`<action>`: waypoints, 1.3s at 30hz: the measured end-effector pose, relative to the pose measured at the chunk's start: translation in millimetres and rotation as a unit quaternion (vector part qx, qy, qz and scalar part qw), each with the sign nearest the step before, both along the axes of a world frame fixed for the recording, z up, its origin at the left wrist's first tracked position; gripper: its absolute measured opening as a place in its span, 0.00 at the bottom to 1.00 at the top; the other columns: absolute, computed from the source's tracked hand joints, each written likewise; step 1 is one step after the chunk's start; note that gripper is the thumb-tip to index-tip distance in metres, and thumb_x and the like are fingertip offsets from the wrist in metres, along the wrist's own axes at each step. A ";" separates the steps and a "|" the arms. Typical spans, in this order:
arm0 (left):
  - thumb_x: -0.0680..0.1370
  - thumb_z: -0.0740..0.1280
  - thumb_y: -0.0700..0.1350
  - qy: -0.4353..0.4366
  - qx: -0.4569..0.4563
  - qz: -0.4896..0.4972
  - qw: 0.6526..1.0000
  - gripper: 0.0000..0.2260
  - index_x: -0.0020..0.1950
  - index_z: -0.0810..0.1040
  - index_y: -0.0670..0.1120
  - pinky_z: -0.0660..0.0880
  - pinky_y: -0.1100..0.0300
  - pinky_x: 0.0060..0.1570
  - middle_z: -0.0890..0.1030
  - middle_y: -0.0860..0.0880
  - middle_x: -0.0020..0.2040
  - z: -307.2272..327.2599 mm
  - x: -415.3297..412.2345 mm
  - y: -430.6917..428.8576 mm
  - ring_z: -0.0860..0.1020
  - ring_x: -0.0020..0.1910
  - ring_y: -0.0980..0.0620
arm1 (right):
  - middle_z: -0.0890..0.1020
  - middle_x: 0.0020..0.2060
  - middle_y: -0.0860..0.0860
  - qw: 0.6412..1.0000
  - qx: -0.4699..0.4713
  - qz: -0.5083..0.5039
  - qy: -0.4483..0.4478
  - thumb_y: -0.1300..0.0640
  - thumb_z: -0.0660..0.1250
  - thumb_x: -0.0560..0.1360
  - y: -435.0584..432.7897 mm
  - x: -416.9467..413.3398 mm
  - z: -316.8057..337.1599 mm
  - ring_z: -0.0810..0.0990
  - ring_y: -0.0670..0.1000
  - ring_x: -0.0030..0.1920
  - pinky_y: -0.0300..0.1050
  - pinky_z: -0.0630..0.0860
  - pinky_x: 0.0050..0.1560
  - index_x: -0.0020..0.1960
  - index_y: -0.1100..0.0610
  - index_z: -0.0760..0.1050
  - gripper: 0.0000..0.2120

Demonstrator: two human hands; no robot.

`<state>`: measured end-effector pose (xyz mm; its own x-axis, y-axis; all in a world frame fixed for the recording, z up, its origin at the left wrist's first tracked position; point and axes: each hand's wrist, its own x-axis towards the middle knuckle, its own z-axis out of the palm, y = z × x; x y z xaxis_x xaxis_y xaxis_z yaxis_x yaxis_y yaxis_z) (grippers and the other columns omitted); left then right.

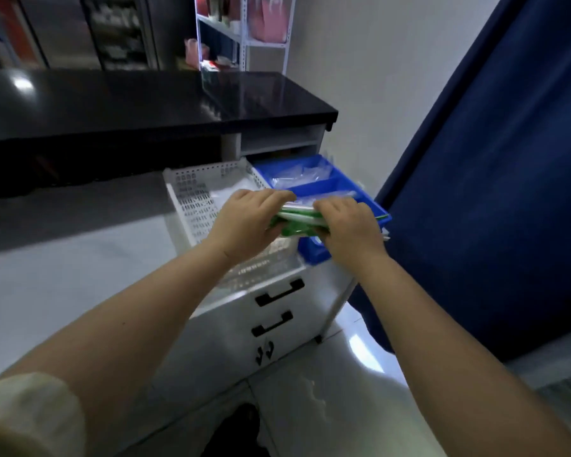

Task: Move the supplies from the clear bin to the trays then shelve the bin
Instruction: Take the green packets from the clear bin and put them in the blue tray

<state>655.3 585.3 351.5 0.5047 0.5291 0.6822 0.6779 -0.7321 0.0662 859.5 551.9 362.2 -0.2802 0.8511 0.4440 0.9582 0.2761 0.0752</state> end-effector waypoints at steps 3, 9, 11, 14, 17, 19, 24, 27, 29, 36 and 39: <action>0.70 0.70 0.47 0.048 -0.030 0.032 0.998 0.25 0.66 0.73 0.45 0.70 0.49 0.52 0.79 0.45 0.58 16.1 12.5 67.7 0.78 0.53 0.42 | 0.79 0.47 0.55 0.999 0.012 -0.024 -0.030 0.59 0.68 0.71 64.7 3.5 18.2 0.74 0.59 0.46 0.54 0.68 0.43 0.55 0.58 0.74 0.13; 0.75 0.65 0.58 0.150 -0.060 0.091 0.983 0.26 0.69 0.67 0.50 0.66 0.51 0.52 0.75 0.49 0.61 12.4 38.9 184.4 0.72 0.58 0.46 | 0.79 0.48 0.54 0.998 0.022 0.001 -0.061 0.59 0.67 0.72 179.4 14.4 19.5 0.74 0.58 0.45 0.50 0.66 0.42 0.56 0.58 0.73 0.13; 0.76 0.63 0.57 0.158 -0.061 0.101 0.980 0.19 0.64 0.69 0.50 0.67 0.52 0.50 0.76 0.50 0.58 10.8 47.2 215.9 0.73 0.56 0.46 | 0.79 0.47 0.55 0.998 0.029 0.018 -0.048 0.60 0.68 0.72 208.1 22.4 14.5 0.75 0.59 0.45 0.52 0.68 0.42 0.57 0.59 0.74 0.14; 0.77 0.64 0.53 0.174 -0.081 0.108 0.975 0.15 0.62 0.71 0.50 0.68 0.52 0.50 0.77 0.51 0.56 12.8 58.4 255.4 0.74 0.55 0.47 | 0.82 0.51 0.57 0.997 0.065 0.050 0.004 0.61 0.72 0.70 242.0 36.3 8.2 0.78 0.61 0.51 0.55 0.73 0.51 0.59 0.61 0.76 0.19; 0.75 0.66 0.51 0.150 -0.116 0.132 0.973 0.16 0.62 0.72 0.50 0.69 0.50 0.50 0.78 0.50 0.56 15.9 66.3 291.8 0.74 0.55 0.46 | 0.81 0.55 0.58 0.984 0.151 0.091 0.023 0.64 0.70 0.70 271.5 56.8 -3.2 0.76 0.62 0.58 0.58 0.73 0.59 0.59 0.62 0.78 0.17; 0.75 0.68 0.51 0.126 -0.151 0.155 0.968 0.16 0.61 0.73 0.51 0.69 0.50 0.50 0.78 0.49 0.55 15.3 69.8 313.4 0.74 0.55 0.45 | 0.81 0.56 0.59 0.972 0.196 0.124 0.032 0.65 0.67 0.71 290.1 75.4 -19.8 0.73 0.61 0.60 0.58 0.73 0.60 0.56 0.61 0.79 0.14; 0.73 0.70 0.52 0.131 -0.174 0.207 0.954 0.14 0.58 0.75 0.53 0.67 0.51 0.46 0.78 0.50 0.52 -2.5 86.1 351.6 0.75 0.53 0.44 | 0.81 0.53 0.60 0.955 0.186 0.228 0.049 0.66 0.67 0.72 334.5 113.6 -80.5 0.71 0.61 0.61 0.65 0.70 0.62 0.52 0.59 0.79 0.09; 0.73 0.70 0.51 0.140 -0.182 0.239 0.943 0.13 0.57 0.76 0.53 0.67 0.52 0.45 0.79 0.51 0.51 -13.1 102.4 361.8 0.75 0.51 0.46 | 0.82 0.53 0.58 0.941 0.174 0.290 0.032 0.65 0.65 0.74 356.8 133.6 -109.5 0.70 0.61 0.64 0.69 0.61 0.68 0.49 0.58 0.78 0.06; 0.74 0.70 0.50 0.154 -0.199 0.263 0.931 0.14 0.58 0.75 0.54 0.67 0.51 0.47 0.78 0.51 0.52 -17.2 113.6 366.4 0.75 0.52 0.46 | 0.82 0.54 0.57 0.928 0.163 0.336 0.021 0.64 0.66 0.75 368.7 150.0 -124.0 0.69 0.60 0.67 0.70 0.58 0.69 0.47 0.57 0.78 0.05; 0.73 0.71 0.48 0.156 -0.214 0.343 0.901 0.14 0.57 0.76 0.52 0.66 0.52 0.47 0.79 0.50 0.52 -26.0 138.7 365.5 0.75 0.52 0.44 | 0.81 0.48 0.57 0.923 -0.119 0.363 0.052 0.65 0.69 0.68 421.3 171.4 -133.0 0.79 0.61 0.46 0.52 0.79 0.38 0.54 0.58 0.78 0.15; 0.72 0.71 0.48 0.147 -0.217 0.362 0.895 0.15 0.57 0.77 0.51 0.67 0.51 0.46 0.79 0.50 0.52 -26.8 147.5 361.9 0.75 0.52 0.44 | 0.76 0.61 0.52 0.900 -0.317 0.299 0.000 0.51 0.65 0.74 452.5 147.6 -130.9 0.75 0.59 0.56 0.53 0.78 0.49 0.63 0.44 0.68 0.19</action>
<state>802.7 947.2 324.7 0.0467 0.9728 0.2270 0.9988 -0.0429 -0.0217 1007.1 1004.4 231.3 -0.7722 0.6306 -0.0777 0.6241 0.7301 -0.2783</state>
